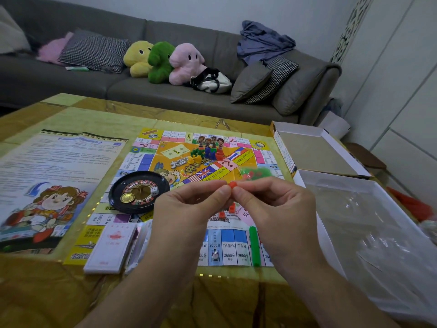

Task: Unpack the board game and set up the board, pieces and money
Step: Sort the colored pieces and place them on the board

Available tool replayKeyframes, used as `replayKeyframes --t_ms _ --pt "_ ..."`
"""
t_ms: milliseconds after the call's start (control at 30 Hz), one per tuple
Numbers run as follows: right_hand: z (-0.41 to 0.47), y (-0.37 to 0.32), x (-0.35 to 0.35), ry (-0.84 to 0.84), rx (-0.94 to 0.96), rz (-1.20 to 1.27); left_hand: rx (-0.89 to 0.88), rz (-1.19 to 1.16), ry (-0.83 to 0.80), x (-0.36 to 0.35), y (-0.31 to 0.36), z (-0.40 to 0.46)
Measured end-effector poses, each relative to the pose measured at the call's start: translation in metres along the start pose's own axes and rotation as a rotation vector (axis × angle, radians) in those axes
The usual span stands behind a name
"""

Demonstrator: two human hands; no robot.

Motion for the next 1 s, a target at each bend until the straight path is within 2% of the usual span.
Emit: replayKeyframes --t_ms 233,333,433,567,667,833,1000 --pt "0.013 0.01 0.008 -0.052 -0.047 -0.054 0.022 0.174 -0.072 0.0 0.005 0.011" --pt "0.028 0.027 0.02 -0.055 -0.089 -0.233 0.186 0.051 0.013 0.006 -0.001 0.026" --pt "0.041 0.044 0.032 -0.019 -0.076 -0.52 0.32 -0.036 0.093 0.015 -0.011 0.041" --pt "0.048 0.067 0.017 -0.299 -0.146 -0.827 0.405 -0.006 0.109 0.015 -0.016 0.048" --pt "0.052 0.087 0.002 -0.436 -0.103 -0.987 0.439 0.001 0.136 0.014 -0.017 0.052" --pt "0.055 0.093 -0.004 -0.417 0.004 -1.038 0.502 0.021 0.128 0.007 -0.02 0.056" --pt "0.055 0.083 0.005 -0.317 0.05 -0.937 0.471 0.084 0.084 0.013 -0.026 0.054"
Point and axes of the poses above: each hand's wrist, its own z-axis towards the middle knuckle, its own x-axis out of the back of the hand, y = z × x, the point moved 1 cm from there along z, towards the middle knuckle, and after that the axes turned 7 degrees about z, right-handed, at the moved point
